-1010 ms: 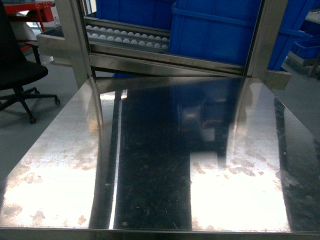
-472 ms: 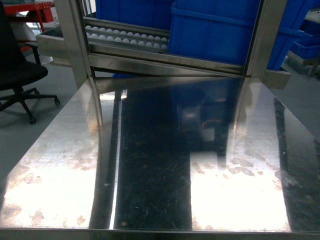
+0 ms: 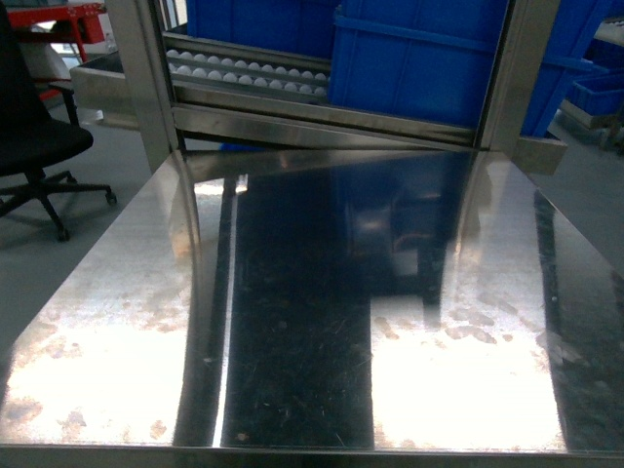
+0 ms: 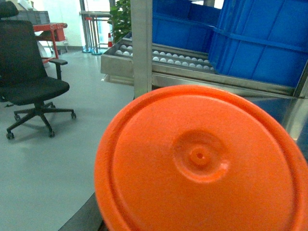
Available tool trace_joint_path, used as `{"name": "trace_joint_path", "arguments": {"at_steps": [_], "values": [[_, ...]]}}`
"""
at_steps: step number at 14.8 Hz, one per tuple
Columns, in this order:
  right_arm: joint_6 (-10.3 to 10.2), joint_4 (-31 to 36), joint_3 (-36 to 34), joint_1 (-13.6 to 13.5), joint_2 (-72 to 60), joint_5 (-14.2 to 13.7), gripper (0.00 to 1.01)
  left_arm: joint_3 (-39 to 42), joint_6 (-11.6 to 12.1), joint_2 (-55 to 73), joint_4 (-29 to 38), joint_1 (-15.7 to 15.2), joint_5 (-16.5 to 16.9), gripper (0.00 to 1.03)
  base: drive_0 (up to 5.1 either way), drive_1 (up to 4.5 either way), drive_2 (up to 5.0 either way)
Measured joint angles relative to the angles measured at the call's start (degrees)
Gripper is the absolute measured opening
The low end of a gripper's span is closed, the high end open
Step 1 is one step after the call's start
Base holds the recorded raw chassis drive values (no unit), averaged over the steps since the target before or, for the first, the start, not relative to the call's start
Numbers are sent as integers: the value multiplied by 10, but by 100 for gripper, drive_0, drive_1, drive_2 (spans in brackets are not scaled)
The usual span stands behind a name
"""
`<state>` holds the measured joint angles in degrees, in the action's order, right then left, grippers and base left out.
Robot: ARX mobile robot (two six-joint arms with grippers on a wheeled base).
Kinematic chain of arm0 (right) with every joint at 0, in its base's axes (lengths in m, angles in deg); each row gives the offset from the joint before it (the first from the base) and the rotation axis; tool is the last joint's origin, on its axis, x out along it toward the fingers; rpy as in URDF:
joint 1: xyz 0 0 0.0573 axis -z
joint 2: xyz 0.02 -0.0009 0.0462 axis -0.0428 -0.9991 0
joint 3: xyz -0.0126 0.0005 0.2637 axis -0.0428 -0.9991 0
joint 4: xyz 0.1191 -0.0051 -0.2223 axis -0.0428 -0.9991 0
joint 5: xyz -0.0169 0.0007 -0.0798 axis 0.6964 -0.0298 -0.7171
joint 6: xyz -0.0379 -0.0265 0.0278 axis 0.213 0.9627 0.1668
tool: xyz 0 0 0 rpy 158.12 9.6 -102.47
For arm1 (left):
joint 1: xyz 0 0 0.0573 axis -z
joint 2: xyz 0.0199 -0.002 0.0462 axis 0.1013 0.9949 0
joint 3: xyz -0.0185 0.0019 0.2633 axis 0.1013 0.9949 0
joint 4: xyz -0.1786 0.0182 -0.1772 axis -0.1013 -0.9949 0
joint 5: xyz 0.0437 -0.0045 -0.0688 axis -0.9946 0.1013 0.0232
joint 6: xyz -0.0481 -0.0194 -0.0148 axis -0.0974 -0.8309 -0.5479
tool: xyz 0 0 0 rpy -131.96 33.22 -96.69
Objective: Pick capacitor and pack into box
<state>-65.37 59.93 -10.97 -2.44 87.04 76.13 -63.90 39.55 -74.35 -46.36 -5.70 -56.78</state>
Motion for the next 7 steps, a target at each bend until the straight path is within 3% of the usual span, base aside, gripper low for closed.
{"name": "trace_joint_path", "arguments": {"at_steps": [2, 4, 7], "values": [[0, 0, 0, 0, 0, 0, 98, 0, 0, -19, -17, 0, 0, 44, 0, 0, 0], [0, 0, 0, 0, 0, 0, 98, 0, 0, -107, -123, 0, 0, 44, 0, 0, 0], [0, 0, 0, 0, 0, 0, 98, 0, 1, -110, -121, 0, 0, 44, 0, 0, 0]]}}
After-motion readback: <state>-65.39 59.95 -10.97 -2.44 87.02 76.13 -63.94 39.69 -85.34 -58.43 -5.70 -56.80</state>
